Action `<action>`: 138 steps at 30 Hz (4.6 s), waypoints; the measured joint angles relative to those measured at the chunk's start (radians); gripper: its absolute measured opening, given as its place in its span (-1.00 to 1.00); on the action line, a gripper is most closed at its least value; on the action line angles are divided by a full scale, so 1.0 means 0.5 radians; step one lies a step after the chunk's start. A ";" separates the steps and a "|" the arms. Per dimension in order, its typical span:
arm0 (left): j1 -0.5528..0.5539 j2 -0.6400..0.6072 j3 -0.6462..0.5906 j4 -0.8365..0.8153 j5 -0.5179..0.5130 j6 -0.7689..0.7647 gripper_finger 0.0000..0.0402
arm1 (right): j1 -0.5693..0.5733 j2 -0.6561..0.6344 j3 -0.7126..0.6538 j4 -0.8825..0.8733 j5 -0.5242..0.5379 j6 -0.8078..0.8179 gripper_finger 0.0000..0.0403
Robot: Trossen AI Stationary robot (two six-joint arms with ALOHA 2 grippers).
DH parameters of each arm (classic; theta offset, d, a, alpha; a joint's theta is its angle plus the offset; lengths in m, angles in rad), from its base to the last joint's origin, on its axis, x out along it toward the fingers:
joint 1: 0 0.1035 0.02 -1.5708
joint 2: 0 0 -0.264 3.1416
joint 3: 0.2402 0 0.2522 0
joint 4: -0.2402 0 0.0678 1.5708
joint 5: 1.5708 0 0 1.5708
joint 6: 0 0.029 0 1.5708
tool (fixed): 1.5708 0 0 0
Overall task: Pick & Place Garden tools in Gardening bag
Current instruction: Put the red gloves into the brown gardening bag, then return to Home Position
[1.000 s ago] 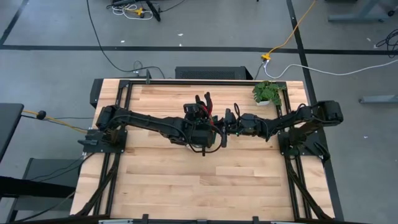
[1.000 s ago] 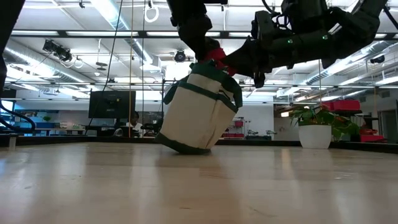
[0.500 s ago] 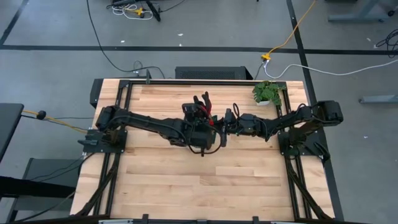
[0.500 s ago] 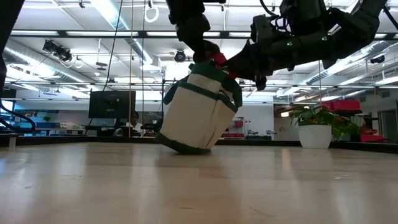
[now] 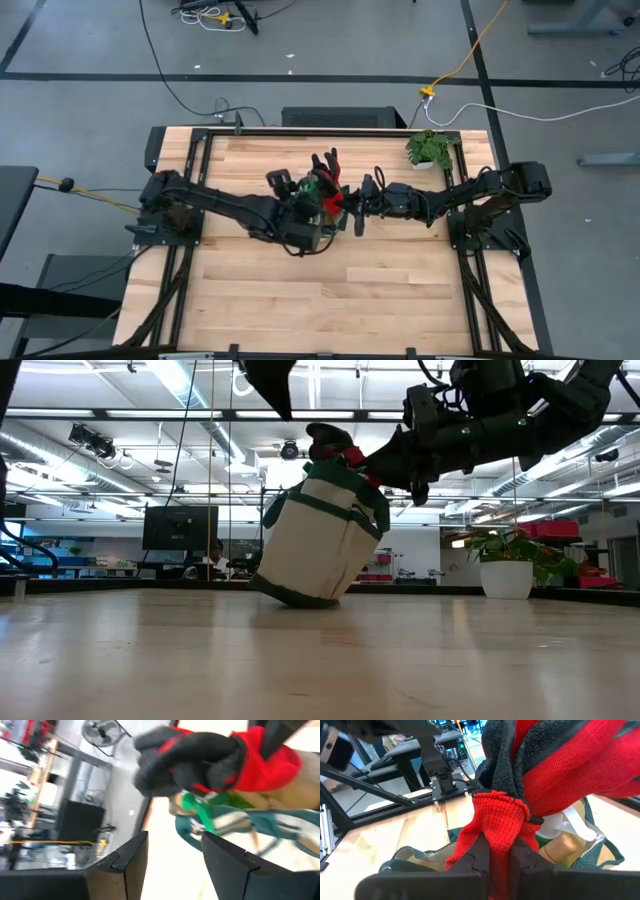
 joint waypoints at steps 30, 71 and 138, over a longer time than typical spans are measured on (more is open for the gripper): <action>-0.003 -0.412 -1.431 0.868 -0.064 -0.687 -0.05 | 0.016 0.446 0.672 -0.687 -0.091 -0.154 -0.83; 0.170 -0.539 -1.479 1.431 -0.374 -0.315 -0.05 | 0.015 0.283 0.778 -1.122 -0.056 -0.256 -0.24; 0.233 -0.705 -1.478 2.508 -0.038 0.825 -0.05 | 0.098 -0.036 1.038 -1.936 0.196 -0.433 0.49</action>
